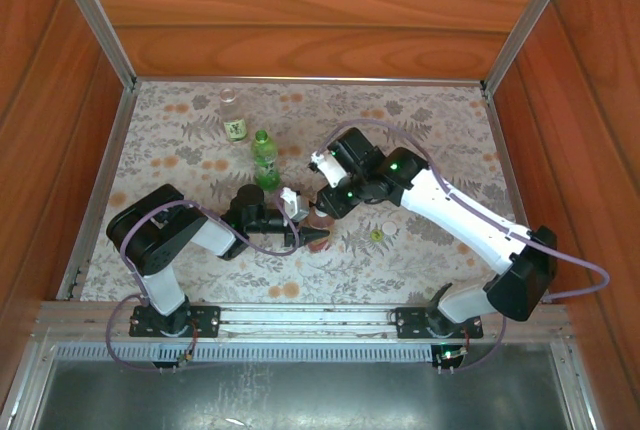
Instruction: Screw on the bottle caps
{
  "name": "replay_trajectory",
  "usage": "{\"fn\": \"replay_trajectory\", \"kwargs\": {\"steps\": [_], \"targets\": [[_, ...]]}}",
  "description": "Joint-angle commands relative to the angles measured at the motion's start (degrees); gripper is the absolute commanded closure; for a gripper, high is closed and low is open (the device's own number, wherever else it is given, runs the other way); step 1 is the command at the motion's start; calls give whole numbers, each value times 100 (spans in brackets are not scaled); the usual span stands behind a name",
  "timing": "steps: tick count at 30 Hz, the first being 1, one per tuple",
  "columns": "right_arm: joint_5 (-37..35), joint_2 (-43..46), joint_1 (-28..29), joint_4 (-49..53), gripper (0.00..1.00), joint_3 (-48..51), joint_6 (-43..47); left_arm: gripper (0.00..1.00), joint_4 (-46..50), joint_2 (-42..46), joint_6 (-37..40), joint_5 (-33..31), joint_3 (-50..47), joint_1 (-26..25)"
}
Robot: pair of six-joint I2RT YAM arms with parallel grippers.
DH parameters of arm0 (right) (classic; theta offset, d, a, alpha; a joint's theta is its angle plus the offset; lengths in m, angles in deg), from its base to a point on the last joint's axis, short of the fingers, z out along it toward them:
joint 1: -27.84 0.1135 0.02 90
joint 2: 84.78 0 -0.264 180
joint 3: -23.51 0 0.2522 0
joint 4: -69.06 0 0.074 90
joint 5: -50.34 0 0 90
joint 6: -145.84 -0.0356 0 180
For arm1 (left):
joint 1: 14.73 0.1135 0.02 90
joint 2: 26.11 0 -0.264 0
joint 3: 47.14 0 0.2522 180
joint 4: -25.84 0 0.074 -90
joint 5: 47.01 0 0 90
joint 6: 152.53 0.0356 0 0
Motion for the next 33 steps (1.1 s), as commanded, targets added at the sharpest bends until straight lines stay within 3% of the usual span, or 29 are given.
{"fn": "replay_trajectory", "kwargs": {"steps": [1, 10, 16, 24, 33], "targets": [[-274, -104, 145, 452, 54, -281, 50, 41, 376, 18, -8, 46, -51, 20], [-870, -553, 380, 916, 59, -699, 56, 41, 377, 18, -12, 43, -57, 18], [-869, -617, 416, 929, 68, -753, 102, 41, 377, 18, -9, 45, -60, 23], [-763, -482, 410, 828, 63, -773, 32, 41, 386, 9, -8, 48, -48, 17], [-539, -212, 398, 778, 75, -475, 615, 41, 388, 22, 68, 159, -68, 22]]}}
